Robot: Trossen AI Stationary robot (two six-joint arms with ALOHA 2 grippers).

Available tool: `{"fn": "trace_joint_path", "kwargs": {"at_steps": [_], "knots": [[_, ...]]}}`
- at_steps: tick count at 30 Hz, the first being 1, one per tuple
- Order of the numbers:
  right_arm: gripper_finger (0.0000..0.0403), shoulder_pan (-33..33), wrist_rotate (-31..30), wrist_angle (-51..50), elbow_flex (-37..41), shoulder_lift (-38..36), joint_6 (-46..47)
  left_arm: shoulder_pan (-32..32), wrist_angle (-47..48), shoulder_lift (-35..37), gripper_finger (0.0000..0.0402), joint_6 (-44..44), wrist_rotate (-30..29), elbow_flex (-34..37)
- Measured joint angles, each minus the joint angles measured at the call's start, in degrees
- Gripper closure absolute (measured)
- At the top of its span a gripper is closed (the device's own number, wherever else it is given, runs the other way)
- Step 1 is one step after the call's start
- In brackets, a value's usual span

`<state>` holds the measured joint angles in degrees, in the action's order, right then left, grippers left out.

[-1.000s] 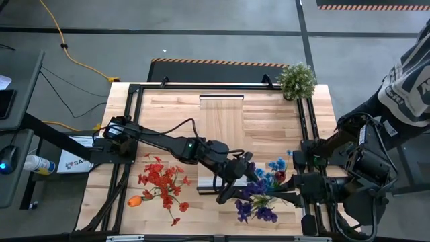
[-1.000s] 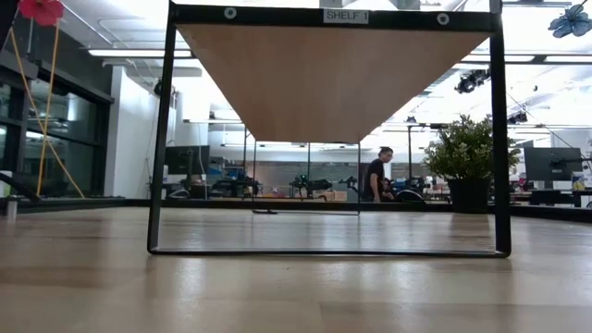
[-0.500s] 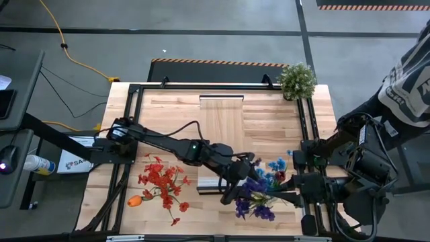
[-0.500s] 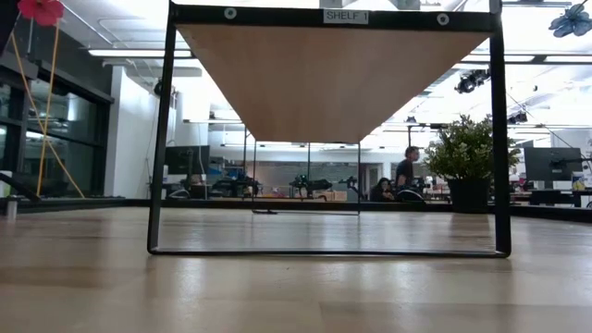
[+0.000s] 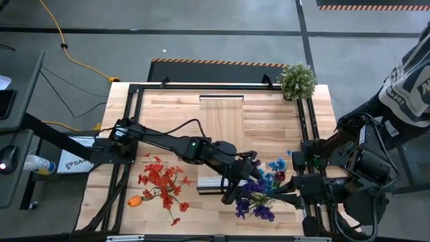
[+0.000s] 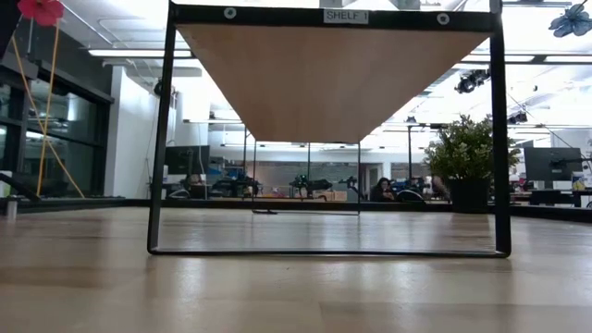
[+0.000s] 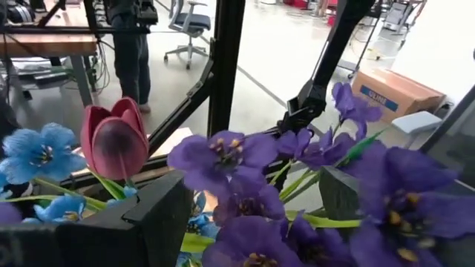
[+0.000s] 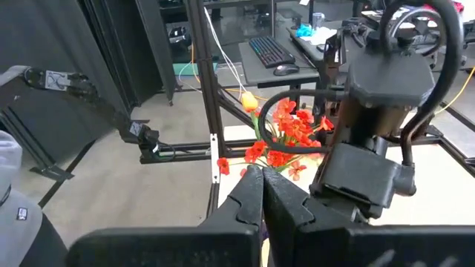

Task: Pick and place flowers into a vace then onto a shelf
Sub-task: Put the violet flowers into the right transparent vase

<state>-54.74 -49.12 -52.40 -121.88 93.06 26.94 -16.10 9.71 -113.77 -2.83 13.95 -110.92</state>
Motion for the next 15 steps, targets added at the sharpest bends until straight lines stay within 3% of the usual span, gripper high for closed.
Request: {"fn": "trace_joint_path", "kwargs": {"at_steps": [15], "knots": [[0.0402, 0.0, 0.0, 0.0, 0.0, 0.0, 0.0, 0.0, -0.5, 0.0, 0.0080, 0.0, -0.8, -1.7]]}}
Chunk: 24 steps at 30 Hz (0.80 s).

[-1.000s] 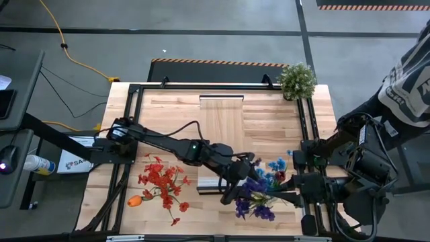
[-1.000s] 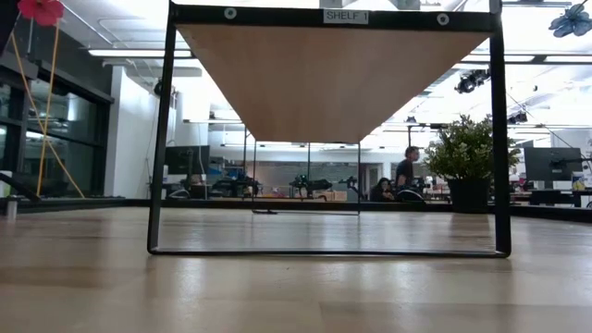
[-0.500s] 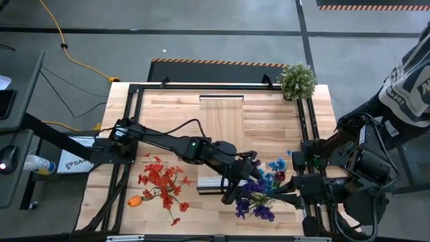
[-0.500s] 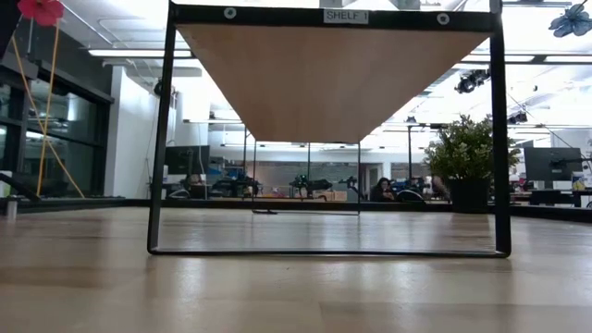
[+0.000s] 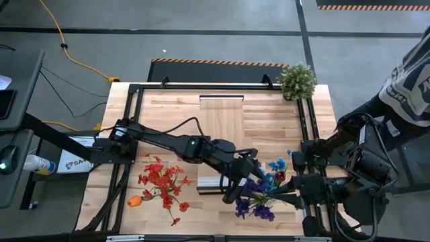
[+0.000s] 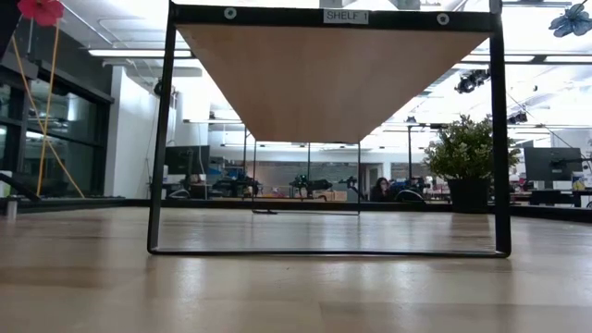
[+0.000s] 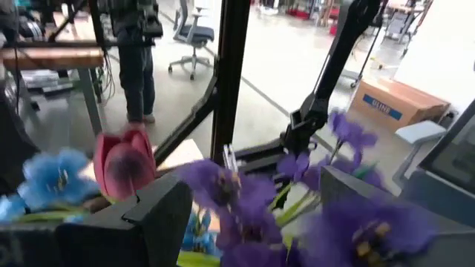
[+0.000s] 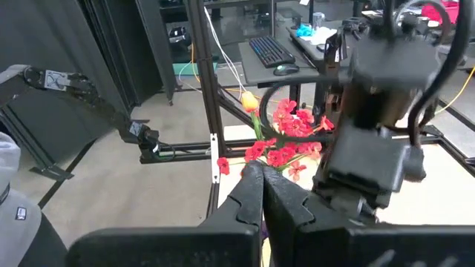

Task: Pick and place flowers into a vace then onto a shelf
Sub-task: Put the violet flowers into the right transparent vase

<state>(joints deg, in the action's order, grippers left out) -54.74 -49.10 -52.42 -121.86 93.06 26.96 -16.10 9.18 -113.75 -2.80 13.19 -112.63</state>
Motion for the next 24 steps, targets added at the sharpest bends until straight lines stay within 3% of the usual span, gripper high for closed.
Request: {"fn": "trace_joint_path", "kwargs": {"at_steps": [17, 24], "knots": [[0.0402, 0.0, 0.0, 0.0, 0.0, 0.0, 0.0, 1.2, 0.4, 0.1, 0.0080, -0.4, 0.7, -2.3], [0.0402, 0.0, 0.0, 0.0, 0.0, 0.0, 0.0, 1.5, 6.3, 0.1, 0.0080, 0.9, 1.2, -7.7]]}}
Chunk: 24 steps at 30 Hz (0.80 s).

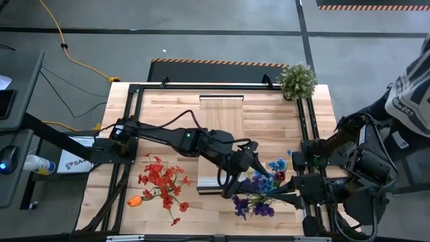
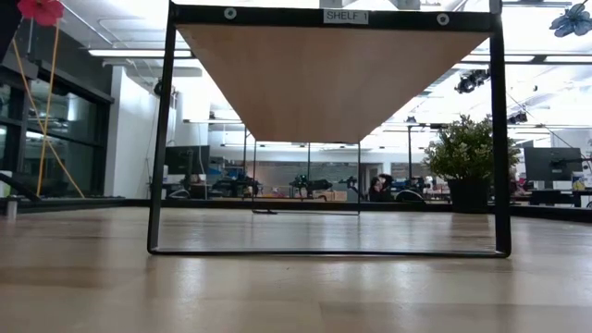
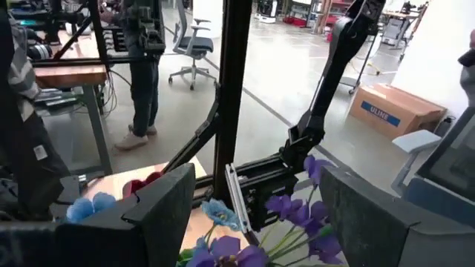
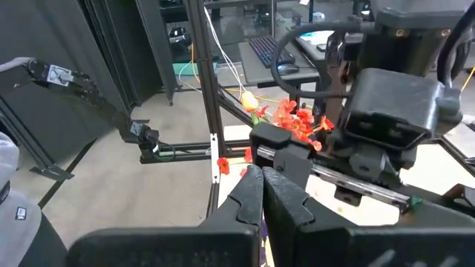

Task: Pick and place flowers into a vace then onto a shelf
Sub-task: Put the violet flowers into the right transparent vase

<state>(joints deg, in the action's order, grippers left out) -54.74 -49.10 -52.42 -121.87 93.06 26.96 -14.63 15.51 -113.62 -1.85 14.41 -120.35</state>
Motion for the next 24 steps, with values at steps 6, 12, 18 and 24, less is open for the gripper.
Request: {"fn": "trace_joint_path", "kwargs": {"at_steps": [6, 12, 18, 24], "knots": [[0.0402, 0.0, 0.7, 0.1, 0.0, 0.0, 0.0, 0.0, 9.5, 0.0, 0.0080, 0.1, -0.1, -2.8], [0.0402, 0.0, 2.1, 0.2, 0.0, 0.0, 0.0, 0.0, 21.9, 0.0, 0.0080, 0.0, -0.5, -5.0], [0.0402, 0.0, 2.1, 0.0, 0.0, 0.0, 0.0, 0.0, 25.2, 0.4, 0.0080, 0.6, -2.5, -10.3], [0.0402, 0.0, 2.2, 0.0, 0.0, 0.0, 0.0, -0.1, 27.5, 0.6, 0.0080, 0.2, -2.5, -12.3]]}}
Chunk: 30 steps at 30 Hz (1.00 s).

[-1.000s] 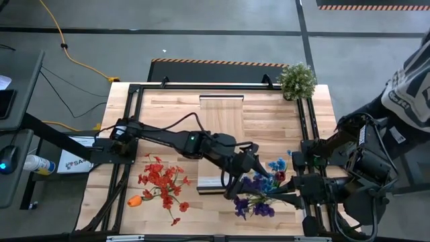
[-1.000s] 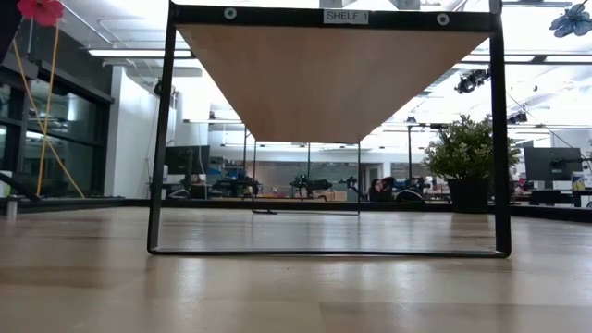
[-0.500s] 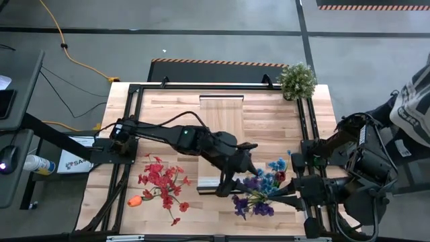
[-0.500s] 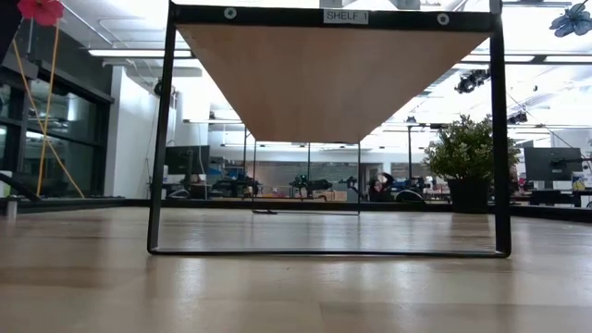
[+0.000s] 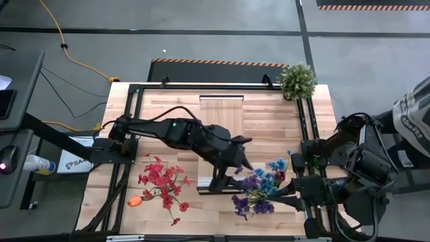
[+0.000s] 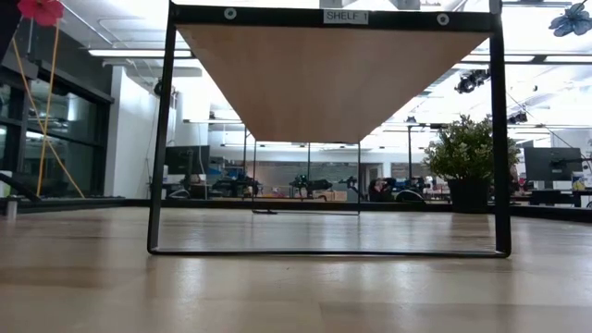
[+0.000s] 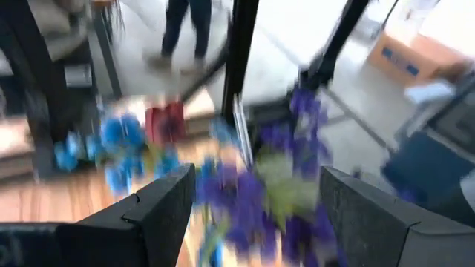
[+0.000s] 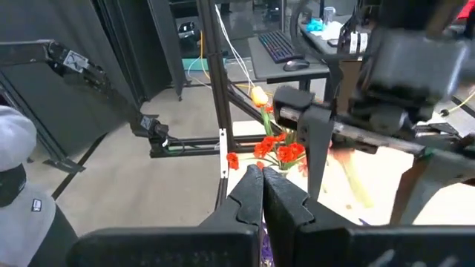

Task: Pick and place flowers into a vace then onto a shelf
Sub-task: Put the violet flowers into the right transparent vase

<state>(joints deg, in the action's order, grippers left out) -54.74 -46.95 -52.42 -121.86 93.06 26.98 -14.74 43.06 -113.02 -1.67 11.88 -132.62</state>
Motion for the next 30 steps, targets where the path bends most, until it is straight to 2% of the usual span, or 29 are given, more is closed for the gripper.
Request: {"fn": "trace_joint_path", "kwargs": {"at_steps": [2, 6, 13, 18, 30], "knots": [[0.0402, 0.0, 0.6, 0.0, 0.0, 0.0, 0.2, -0.3, 6.7, 0.7, 0.0080, -0.1, 0.0, 0.2], [0.0402, 0.0, 1.3, -0.1, 0.0, 0.0, 1.0, -1.4, 14.2, 2.1, 0.0080, -2.2, -2.6, 0.2], [0.0402, 0.0, 1.3, -0.7, 0.0, 0.0, 1.0, -3.5, 13.7, 1.6, 0.0080, -2.6, -6.5, 0.1], [0.0402, 0.0, 1.3, -0.5, 0.0, 0.0, 1.0, -3.3, 12.2, 0.3, 0.0080, -2.7, -7.0, 0.1], [0.0402, 0.0, 1.5, -0.9, 0.0, 0.0, 1.0, -3.3, 3.0, -4.1, 0.0080, -3.2, -1.9, 0.2]]}}
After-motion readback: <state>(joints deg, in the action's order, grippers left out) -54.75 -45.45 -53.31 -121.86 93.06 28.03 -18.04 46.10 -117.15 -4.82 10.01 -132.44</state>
